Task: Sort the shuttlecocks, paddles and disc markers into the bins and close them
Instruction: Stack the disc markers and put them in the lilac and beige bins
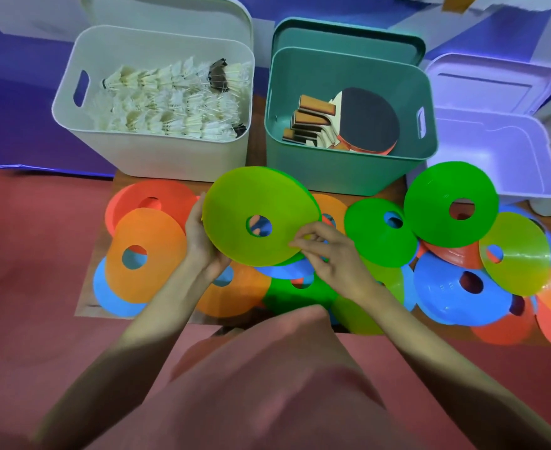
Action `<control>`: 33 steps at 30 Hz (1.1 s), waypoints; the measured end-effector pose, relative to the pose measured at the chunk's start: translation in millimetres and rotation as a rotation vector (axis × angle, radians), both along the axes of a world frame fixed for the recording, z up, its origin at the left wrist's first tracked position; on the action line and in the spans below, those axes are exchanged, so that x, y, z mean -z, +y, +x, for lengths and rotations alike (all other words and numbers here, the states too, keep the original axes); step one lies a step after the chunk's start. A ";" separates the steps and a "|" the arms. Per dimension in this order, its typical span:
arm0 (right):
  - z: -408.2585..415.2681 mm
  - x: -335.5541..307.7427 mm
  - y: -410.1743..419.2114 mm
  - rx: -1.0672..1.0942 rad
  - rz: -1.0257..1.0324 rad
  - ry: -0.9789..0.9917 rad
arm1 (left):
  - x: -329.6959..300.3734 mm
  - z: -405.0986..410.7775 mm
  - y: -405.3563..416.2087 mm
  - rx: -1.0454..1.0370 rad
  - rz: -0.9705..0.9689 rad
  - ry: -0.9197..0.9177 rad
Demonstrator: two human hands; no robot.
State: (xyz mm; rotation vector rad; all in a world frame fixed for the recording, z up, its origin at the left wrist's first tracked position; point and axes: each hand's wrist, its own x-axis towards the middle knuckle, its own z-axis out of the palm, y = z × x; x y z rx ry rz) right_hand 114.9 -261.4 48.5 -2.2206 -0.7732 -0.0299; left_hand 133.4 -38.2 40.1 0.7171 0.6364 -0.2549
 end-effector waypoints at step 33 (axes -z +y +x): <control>12.5 35.9 31.5 0.190 -0.684 0.138 | -9.8 -23.1 91.7 -0.434 0.139 -0.159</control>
